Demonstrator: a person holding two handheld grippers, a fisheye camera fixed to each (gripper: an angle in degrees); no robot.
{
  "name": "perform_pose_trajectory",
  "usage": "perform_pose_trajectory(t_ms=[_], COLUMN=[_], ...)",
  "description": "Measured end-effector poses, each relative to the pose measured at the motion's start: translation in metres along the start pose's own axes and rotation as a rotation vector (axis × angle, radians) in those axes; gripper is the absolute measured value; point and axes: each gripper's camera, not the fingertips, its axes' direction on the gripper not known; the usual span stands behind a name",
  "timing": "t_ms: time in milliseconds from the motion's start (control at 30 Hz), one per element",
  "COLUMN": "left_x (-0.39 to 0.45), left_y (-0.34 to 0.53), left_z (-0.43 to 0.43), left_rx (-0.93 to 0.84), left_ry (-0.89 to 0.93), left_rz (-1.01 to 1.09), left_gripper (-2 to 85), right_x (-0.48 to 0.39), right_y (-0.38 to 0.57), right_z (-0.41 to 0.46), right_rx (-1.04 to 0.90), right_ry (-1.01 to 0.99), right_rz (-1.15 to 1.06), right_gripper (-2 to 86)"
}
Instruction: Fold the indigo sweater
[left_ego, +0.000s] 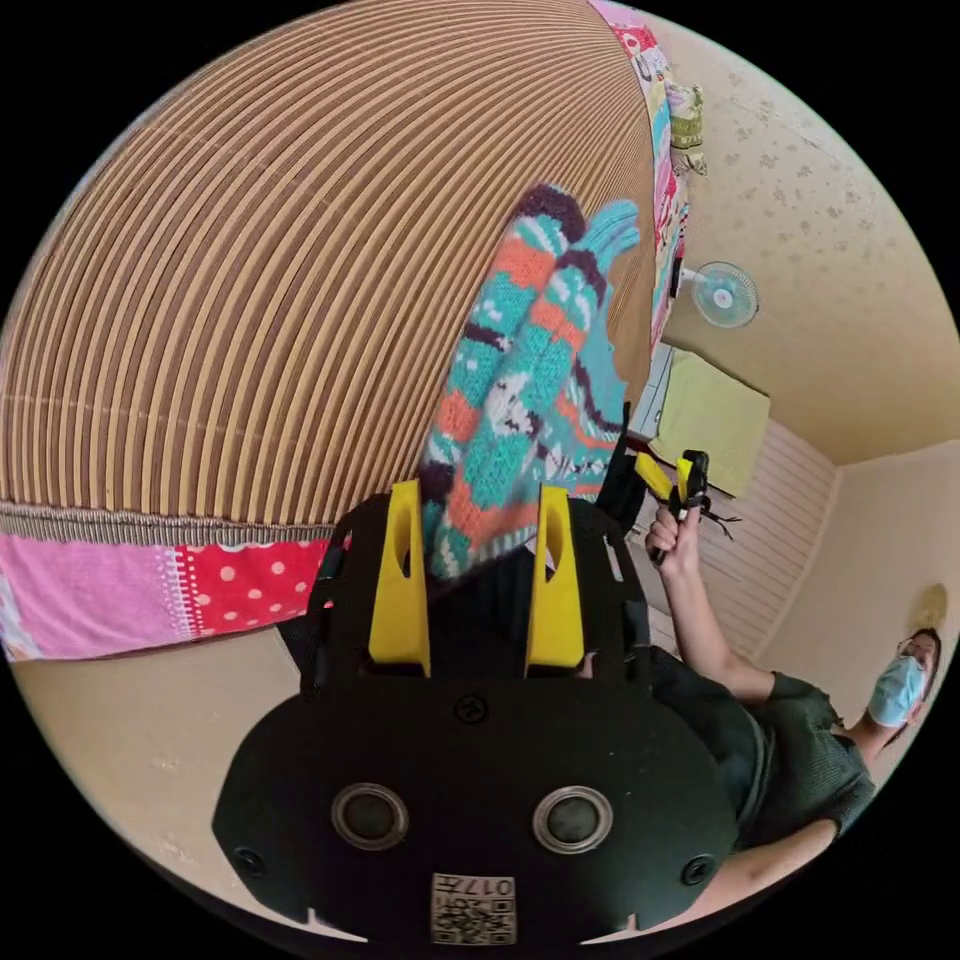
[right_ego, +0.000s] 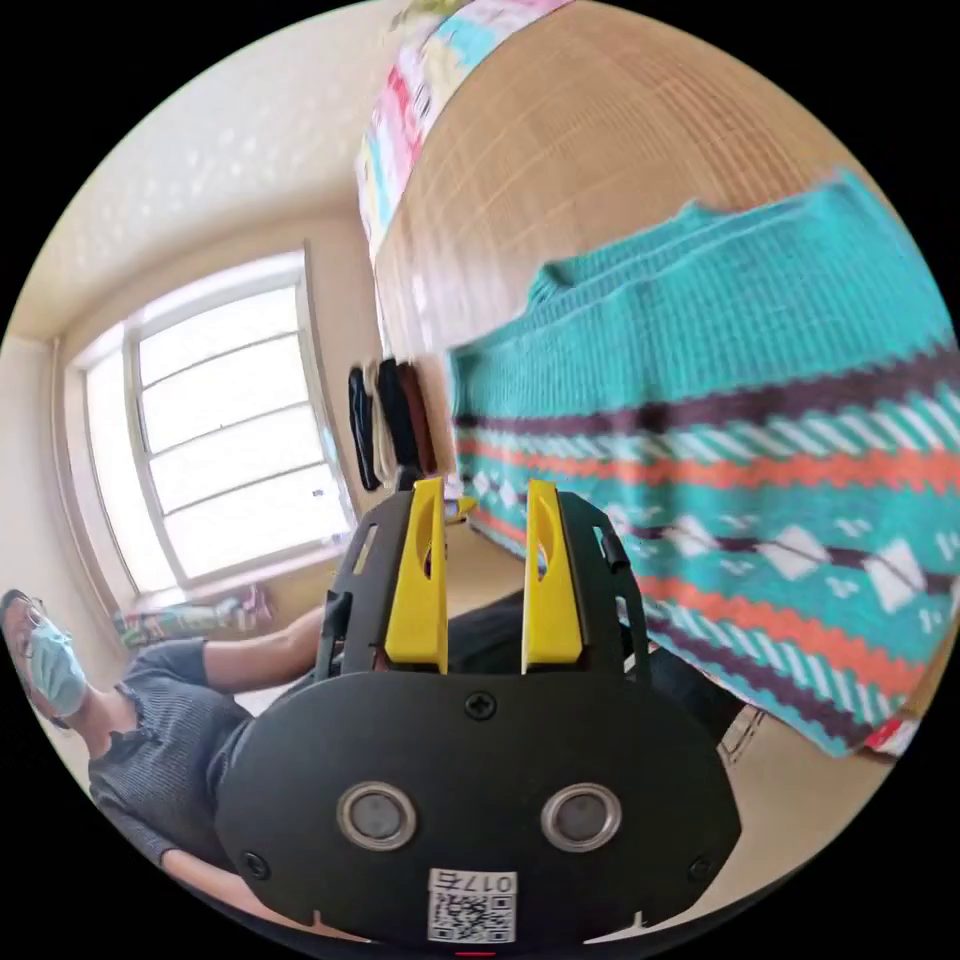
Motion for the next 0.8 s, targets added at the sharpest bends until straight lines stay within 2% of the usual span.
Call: perform_pose_trajectory(t_ms=[133, 267, 367, 433, 500, 567, 633, 700, 733, 800], left_x=[0.048, 0.141, 0.205, 0.236, 0.261, 0.27, 0.279, 0.28, 0.277, 0.257], left_y=[0.007, 0.024, 0.038, 0.047, 0.053, 0.058, 0.072, 0.087, 0.087, 0.071], left_z=[0.007, 0.024, 0.054, 0.078, 0.111, 0.124, 0.121, 0.108, 0.106, 0.109], left_rx=[0.0, 0.03, 0.05, 0.078, 0.079, 0.086, 0.146, 0.239, 0.251, 0.264], left_ry=[-0.124, -0.293, -0.442, -0.569, -0.716, -0.747, -0.662, -0.443, -0.39, -0.267], left_rz=[0.16, 0.368, 0.5, 0.566, 0.628, 0.666, 0.737, 0.807, 0.8, 0.703], left_gripper=[8.0, 6.6, 6.5, 6.5, 6.7, 7.3, 8.0, 10.4, 10.7, 11.2], right_x=[-0.052, -0.094, -0.113, -0.117, -0.116, -0.107, -0.078, -0.045, -0.019, 0.027], right_y=[-0.055, -0.103, -0.133, -0.137, -0.13, -0.124, -0.111, -0.093, -0.076, -0.05], right_z=[0.1, 0.157, 0.207, 0.235, 0.23, 0.197, 0.124, 0.061, 0.02, -0.037], right_rx=[-0.214, -0.324, -0.54, -0.696, -0.711, -0.656, -0.556, -0.448, -0.381, -0.299], right_ry=[0.126, 0.297, 0.565, 0.825, 0.978, 0.873, 0.599, 0.415, 0.324, 0.23], right_rz=[-0.059, -0.096, -0.105, -0.176, -0.265, -0.289, -0.332, -0.375, -0.409, -0.416], right_gripper=[20.0, 23.4, 20.5, 11.9, 8.2, 7.3, 6.8, 6.6, 6.6, 6.7])
